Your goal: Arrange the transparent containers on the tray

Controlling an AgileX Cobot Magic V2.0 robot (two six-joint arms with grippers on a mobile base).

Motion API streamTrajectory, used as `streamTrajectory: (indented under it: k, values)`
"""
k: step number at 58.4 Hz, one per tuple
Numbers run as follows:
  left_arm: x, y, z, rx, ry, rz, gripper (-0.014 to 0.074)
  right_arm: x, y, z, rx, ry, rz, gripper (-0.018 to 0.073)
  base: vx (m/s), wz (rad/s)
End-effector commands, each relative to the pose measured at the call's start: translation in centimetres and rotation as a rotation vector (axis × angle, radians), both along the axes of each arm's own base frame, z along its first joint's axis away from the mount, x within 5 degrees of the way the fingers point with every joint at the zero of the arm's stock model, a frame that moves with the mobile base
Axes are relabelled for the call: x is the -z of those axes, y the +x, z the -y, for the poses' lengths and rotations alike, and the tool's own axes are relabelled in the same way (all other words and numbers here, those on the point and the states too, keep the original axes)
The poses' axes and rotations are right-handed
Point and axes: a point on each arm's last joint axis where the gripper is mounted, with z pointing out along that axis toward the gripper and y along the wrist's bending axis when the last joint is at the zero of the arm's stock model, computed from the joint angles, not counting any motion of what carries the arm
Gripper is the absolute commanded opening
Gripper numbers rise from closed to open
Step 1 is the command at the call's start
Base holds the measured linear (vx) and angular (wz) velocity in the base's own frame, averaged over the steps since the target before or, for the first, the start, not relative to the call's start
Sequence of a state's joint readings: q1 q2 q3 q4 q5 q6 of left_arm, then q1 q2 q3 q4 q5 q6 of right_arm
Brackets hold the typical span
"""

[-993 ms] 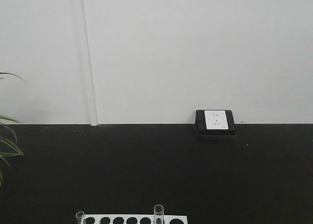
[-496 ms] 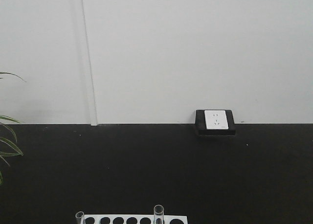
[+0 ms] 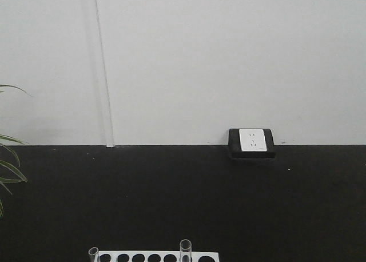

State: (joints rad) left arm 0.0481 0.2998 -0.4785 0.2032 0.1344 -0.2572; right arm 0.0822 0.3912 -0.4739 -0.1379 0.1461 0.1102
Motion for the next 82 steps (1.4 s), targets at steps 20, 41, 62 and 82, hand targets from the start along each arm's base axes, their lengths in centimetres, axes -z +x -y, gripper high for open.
streamTrajectory:
  k: [20, 41, 62, 82]
  values:
    - [1.5, 5.8, -0.3, 0.0, -0.016, -0.236, 0.0088, 0.1, 4.0, -0.4, -0.011, -0.006, -0.076, 0.0027, 0.0, 0.0]
    - [3.9, 7.8, 0.0, 0.037, -0.005, -0.236, 0.0428, 0.2, 4.0, -0.4, -0.009, -0.007, -0.086, 0.023, 0.0, 0.0]
    - [7.5, 10.4, 3.2, 0.298, 0.151, -0.245, 0.0521, 0.2, 4.0, -0.4, -0.009, -0.012, -0.085, 0.0478, 0.0, 0.0]
    - [11.5, 13.0, 6.9, 0.526, 0.022, -0.41, 0.0521, 0.5, 4.0, -0.4, -0.006, -0.017, -0.11, 0.0516, 0.0, 0.0]
